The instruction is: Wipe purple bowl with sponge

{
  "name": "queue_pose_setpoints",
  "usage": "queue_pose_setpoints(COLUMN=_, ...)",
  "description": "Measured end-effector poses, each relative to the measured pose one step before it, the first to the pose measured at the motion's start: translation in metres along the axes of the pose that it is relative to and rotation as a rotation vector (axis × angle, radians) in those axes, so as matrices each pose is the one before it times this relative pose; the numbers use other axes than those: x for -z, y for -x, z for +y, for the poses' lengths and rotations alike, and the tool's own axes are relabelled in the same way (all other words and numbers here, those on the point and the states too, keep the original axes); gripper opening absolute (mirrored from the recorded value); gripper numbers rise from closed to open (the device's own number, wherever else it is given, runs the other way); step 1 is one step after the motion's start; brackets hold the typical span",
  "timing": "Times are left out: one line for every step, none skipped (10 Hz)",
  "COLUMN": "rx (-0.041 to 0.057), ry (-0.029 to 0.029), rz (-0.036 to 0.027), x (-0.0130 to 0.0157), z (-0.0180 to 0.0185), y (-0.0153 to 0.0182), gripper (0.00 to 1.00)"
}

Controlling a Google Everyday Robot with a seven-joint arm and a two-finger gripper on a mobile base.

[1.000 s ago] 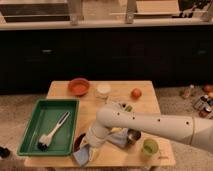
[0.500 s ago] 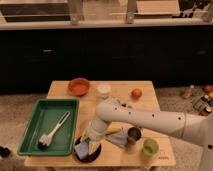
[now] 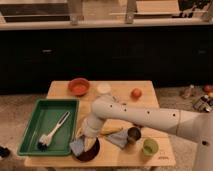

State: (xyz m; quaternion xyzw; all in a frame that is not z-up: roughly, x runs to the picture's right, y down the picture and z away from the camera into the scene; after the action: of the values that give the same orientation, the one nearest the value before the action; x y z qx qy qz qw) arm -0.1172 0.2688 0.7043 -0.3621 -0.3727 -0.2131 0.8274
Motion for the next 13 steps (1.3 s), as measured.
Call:
queue_pose_setpoints(rx=0.01786, ry=0.00304, rz=-0.0061, x=-0.00021, z=0.00005, y=0.00628, gripper=0.0)
queue_pose_setpoints(rx=0.01561, ry=0.00701, rz=-0.00567, x=-0.00116, z=0.00174, y=0.0066, gripper=0.0)
queue_pose_setpoints(rx=0.01684, ry=0.01813, rz=-0.00628, x=-0.00393, z=0.00539, y=0.00783, gripper=0.0)
queue_pose_setpoints(rx=0.0117, ry=0.01464, rz=-0.00493, x=-0.00374, z=0.00489, y=0.00629, gripper=0.0)
queue_pose_setpoints(rx=0.00669, ry=0.01302, rz=-0.00358, x=-0.00302, z=0.00423, y=0.00445, gripper=0.0)
queue_pose_setpoints(rx=0.00261, ry=0.0252, rz=-0.00392, x=-0.0042, z=0.00822, y=0.00444, gripper=0.0)
queue_pose_setpoints(rx=0.00086, ry=0.02156, rz=-0.00002, x=-0.00305, z=0.00844, y=0.00487, gripper=0.0)
queue_pose_setpoints(rx=-0.00333, ry=0.01312, rz=0.00386, x=0.00042, z=0.0054, y=-0.00006, gripper=0.0)
queue_pose_setpoints(rx=-0.00873, ry=0.0037, rz=0.00787, x=0.00402, z=0.00559, y=-0.0023, gripper=0.0)
queue_pose_setpoints(rx=-0.01228, ry=0.00166, rz=0.00856, x=0.00444, z=0.00586, y=-0.00438, gripper=0.0)
queue_pose_setpoints(rx=-0.0175, ry=-0.00097, rz=0.00713, x=0.00345, z=0.00375, y=-0.00667, gripper=0.0)
queue_pose_setpoints(rx=-0.01184, ry=-0.00147, rz=0.00375, x=0.00121, z=-0.0001, y=-0.00548, gripper=0.0)
queue_pose_setpoints(rx=-0.0204, ry=-0.00223, rz=0.00215, x=-0.00012, z=-0.00153, y=-0.0104, gripper=0.0)
